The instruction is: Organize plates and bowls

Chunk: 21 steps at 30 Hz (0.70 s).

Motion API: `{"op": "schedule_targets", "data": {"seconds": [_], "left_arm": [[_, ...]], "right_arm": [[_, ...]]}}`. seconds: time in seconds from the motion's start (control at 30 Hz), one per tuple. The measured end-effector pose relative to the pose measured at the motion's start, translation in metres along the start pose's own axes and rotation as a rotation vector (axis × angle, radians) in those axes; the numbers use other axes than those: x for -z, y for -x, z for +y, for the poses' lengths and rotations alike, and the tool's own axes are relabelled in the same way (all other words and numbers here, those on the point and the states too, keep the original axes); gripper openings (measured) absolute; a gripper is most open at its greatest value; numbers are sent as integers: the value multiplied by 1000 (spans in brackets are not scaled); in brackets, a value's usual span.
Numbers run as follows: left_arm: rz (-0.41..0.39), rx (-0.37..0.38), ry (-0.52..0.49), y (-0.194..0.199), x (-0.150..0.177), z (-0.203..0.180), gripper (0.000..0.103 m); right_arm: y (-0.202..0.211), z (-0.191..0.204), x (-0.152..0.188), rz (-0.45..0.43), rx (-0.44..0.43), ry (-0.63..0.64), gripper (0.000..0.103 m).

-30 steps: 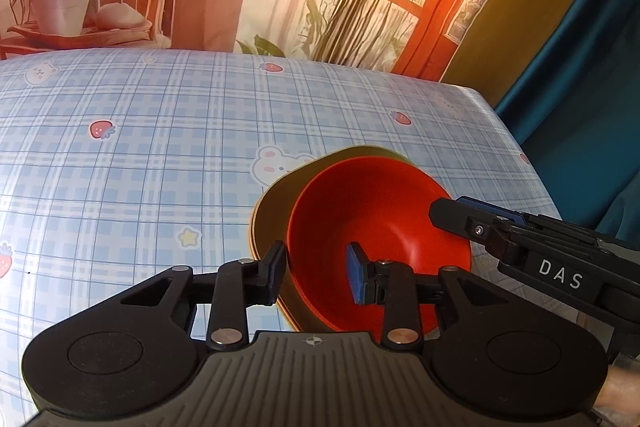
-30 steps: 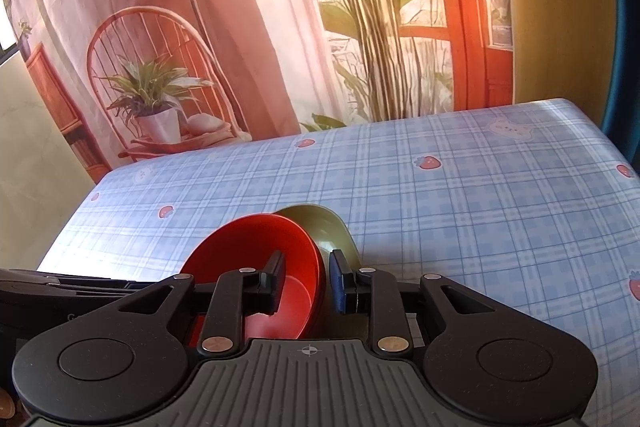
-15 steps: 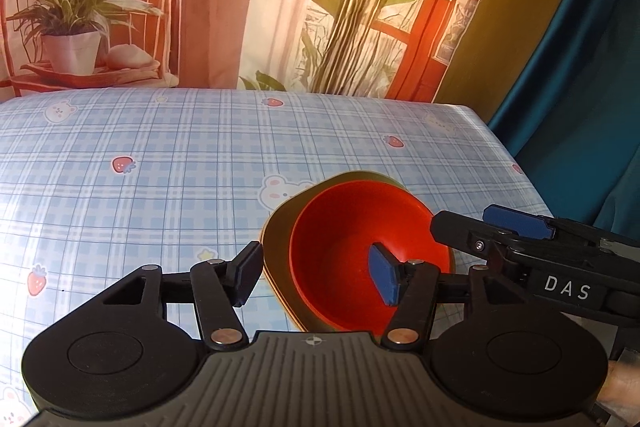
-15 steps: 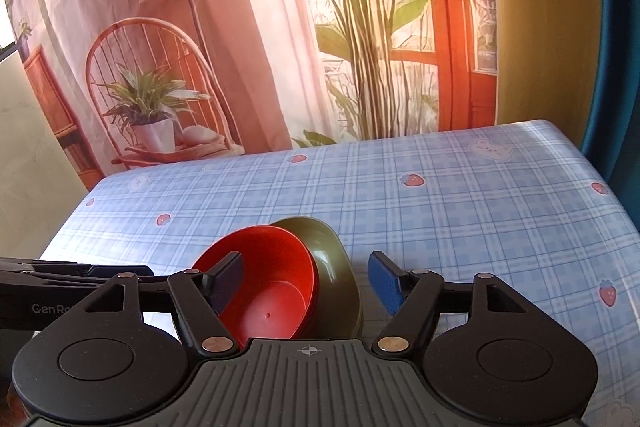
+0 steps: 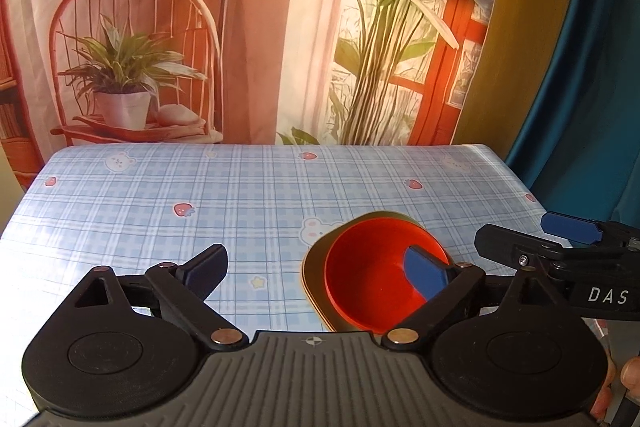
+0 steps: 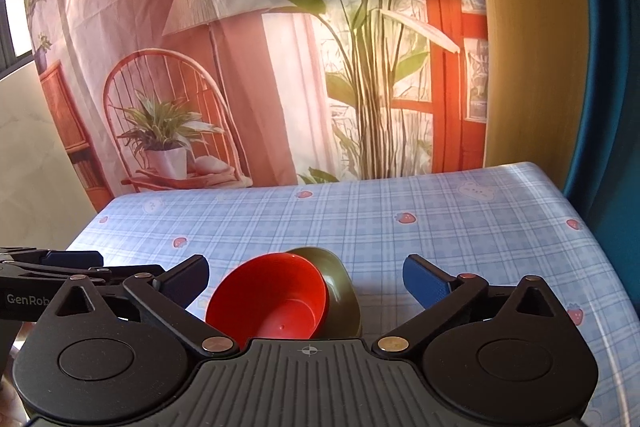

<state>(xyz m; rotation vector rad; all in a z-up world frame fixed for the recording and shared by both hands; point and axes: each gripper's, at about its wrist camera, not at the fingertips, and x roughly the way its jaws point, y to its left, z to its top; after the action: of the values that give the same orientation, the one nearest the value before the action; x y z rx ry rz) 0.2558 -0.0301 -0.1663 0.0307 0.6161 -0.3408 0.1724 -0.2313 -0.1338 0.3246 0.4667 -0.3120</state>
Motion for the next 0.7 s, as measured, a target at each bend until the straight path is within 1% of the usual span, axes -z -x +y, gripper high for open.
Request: {"op": "schedule_targets", "data": {"seconds": [0.13,0.23,0.37,0.57,0.7], "left_arm": [[-38,-56,8,22,0,1,103],[-69,-82,10,38,0,4,103],[-106,-137,-2,61,0,6,103],[-151,-200,12,93,4,9,103],[-179,-258,5,114,11,9,103]], "right_arm": [[17,6,-1,-26,9,16,103],[30,9,-2,-52,13,23,103],[47,14,-1,-84,29,36,103],[69,26,2,-115,62,56,103],[84,32,4,-133,69,57,103]]}}
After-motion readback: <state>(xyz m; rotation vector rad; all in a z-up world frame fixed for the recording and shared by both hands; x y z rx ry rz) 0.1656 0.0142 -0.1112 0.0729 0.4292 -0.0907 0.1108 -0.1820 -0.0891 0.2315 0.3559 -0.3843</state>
